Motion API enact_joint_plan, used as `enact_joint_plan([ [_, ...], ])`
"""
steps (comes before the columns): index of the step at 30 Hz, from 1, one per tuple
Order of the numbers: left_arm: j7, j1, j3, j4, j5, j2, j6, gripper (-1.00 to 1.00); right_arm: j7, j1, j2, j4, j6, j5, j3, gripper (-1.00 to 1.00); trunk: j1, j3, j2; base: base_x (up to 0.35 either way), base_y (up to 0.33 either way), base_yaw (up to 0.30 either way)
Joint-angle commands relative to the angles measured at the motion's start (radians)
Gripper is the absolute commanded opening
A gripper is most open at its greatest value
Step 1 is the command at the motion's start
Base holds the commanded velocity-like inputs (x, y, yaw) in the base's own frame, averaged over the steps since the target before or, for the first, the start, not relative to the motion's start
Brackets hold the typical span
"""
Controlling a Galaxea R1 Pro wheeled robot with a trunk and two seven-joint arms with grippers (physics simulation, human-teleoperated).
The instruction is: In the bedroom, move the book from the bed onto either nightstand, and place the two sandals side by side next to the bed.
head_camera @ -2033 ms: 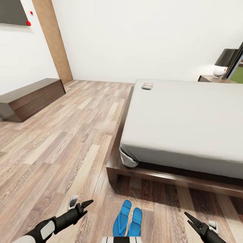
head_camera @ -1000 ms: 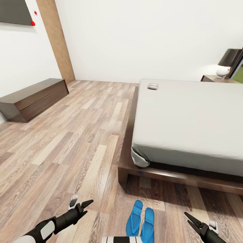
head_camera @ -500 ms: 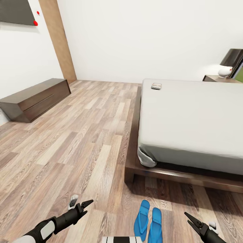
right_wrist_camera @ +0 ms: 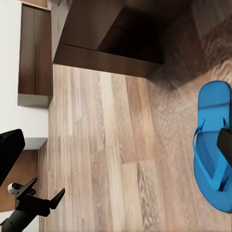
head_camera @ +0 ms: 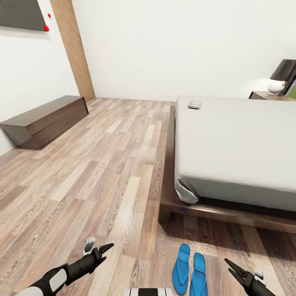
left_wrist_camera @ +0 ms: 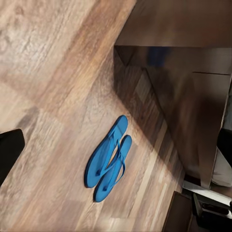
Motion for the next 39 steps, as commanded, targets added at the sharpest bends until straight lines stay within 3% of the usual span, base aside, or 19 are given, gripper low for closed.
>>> enact_joint_plan([
  [1,-0.002,0.000,0.005,0.000,0.000,0.000,0.009,1.00,0.003,-0.001,-0.001,0.000,0.011,-0.010,0.007,1.00,0.000,-0.001,0.000,0.000,0.145,0.000],
  [8,-0.002,0.000,0.005,0.000,0.000,0.000,0.009,1.00,0.003,-0.001,-0.001,0.000,0.011,-0.010,0.007,1.00,0.000,-0.001,0.000,0.000,0.145,-0.035],
  [30,-0.002,0.000,0.005,0.000,0.000,0.000,0.009,1.00,0.003,-0.001,-0.001,0.000,0.011,-0.010,0.007,1.00,0.000,-0.001,0.000,0.000,0.145,-0.218],
  [39,-0.002,0.000,0.005,0.000,0.000,0.000,0.009,1.00,0.003,-0.001,-0.001,0.000,0.011,-0.010,0.006,1.00,0.000,-0.001,0.000,0.000,0.146,-0.061],
])
